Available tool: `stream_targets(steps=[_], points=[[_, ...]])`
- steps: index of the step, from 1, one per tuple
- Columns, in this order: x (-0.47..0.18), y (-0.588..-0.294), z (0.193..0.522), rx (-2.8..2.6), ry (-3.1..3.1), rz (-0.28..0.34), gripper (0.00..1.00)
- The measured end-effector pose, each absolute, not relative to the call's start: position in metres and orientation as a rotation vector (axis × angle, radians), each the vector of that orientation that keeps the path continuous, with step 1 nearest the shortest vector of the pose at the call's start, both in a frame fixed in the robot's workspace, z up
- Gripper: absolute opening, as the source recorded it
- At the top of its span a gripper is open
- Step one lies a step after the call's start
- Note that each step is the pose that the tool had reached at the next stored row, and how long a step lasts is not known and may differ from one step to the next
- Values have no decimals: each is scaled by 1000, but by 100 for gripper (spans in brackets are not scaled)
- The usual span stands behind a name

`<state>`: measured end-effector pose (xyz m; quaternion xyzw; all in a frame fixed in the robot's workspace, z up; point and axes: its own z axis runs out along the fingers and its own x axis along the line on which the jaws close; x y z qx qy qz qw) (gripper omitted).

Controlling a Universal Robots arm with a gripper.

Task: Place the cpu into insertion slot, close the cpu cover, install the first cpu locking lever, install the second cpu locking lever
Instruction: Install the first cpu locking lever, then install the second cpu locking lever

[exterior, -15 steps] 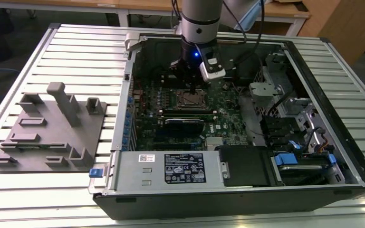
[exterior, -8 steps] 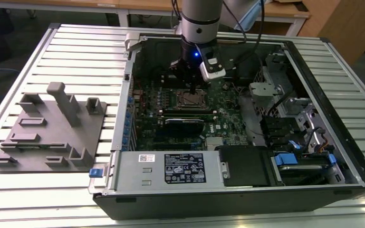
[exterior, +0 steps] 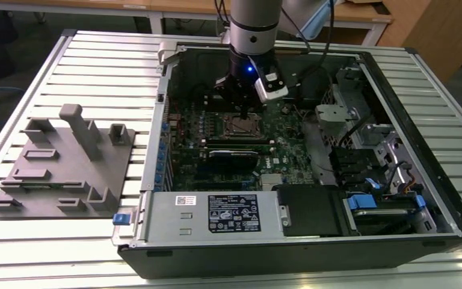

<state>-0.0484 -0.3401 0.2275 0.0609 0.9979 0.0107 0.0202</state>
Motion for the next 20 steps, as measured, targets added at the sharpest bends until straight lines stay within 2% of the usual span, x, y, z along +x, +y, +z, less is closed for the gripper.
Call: stream_targets(steps=[20], points=[[-48,-340,230,151,3098,34,10]])
